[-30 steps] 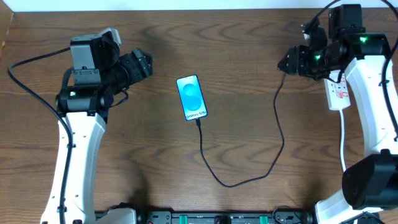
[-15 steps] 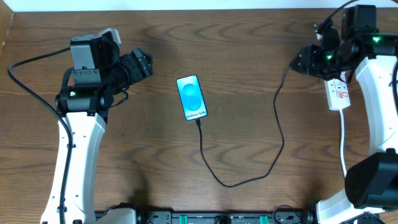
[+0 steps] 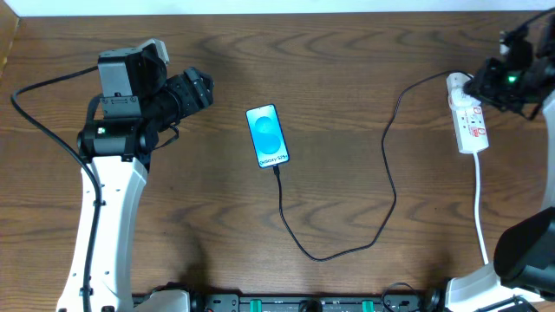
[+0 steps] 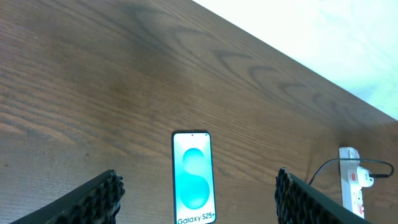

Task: Plug charger to phone and switch on socket
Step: 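Move the right gripper to the power strip's orange switch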

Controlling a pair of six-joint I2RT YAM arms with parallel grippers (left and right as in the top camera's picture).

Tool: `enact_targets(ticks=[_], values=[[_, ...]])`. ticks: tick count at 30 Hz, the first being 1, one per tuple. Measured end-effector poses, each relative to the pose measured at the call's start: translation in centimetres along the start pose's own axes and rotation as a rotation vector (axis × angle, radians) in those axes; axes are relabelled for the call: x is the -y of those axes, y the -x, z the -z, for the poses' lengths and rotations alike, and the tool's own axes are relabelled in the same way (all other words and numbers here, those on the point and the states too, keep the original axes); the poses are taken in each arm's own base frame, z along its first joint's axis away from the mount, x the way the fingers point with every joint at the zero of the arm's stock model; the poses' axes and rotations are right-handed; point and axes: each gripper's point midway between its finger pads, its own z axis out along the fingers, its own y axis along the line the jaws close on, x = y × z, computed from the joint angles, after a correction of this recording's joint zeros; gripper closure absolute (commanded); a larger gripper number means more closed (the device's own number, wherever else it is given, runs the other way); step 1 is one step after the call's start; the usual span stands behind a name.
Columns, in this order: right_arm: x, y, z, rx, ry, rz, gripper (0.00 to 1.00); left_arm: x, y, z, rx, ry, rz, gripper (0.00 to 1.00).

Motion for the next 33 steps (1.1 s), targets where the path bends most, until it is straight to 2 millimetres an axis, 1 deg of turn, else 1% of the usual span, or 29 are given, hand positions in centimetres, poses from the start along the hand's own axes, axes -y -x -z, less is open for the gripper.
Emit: enact_targets(ticks=[4, 6, 9, 17, 20, 28, 33], values=[[2.2, 0.5, 0.4, 0.012, -0.012, -0.052, 0.99, 0.0, 0.0, 0.0, 0.0, 0.0, 0.0, 0.2], [3.2, 0.7, 0.2, 0.011, -0.017, -0.075, 0.99, 0.0, 0.0, 0.0, 0.0, 0.0, 0.0, 0.2], [4.9, 1.1, -0.7, 0.009, -0.023, -0.105, 0.99, 0.0, 0.0, 0.0, 0.0, 0.0, 0.0, 0.2], [9.0, 1.7, -4.7, -0.025, -0.031, -0.138, 0.99, 0.0, 0.0, 0.0, 0.0, 0.0, 0.0, 0.2], [10.1, 2.1, -5.9, -0.02, -0.032, -0.138, 0.99, 0.0, 0.0, 0.0, 0.0, 0.0, 0.0, 0.2], [13.0, 2.5, -9.5, -0.024, -0.038, -0.157, 0.99, 0.0, 0.0, 0.0, 0.0, 0.0, 0.0, 0.2], [14.1, 2.8, -11.3, -0.012, -0.039, -0.17, 0.99, 0.0, 0.0, 0.0, 0.0, 0.0, 0.0, 0.2]])
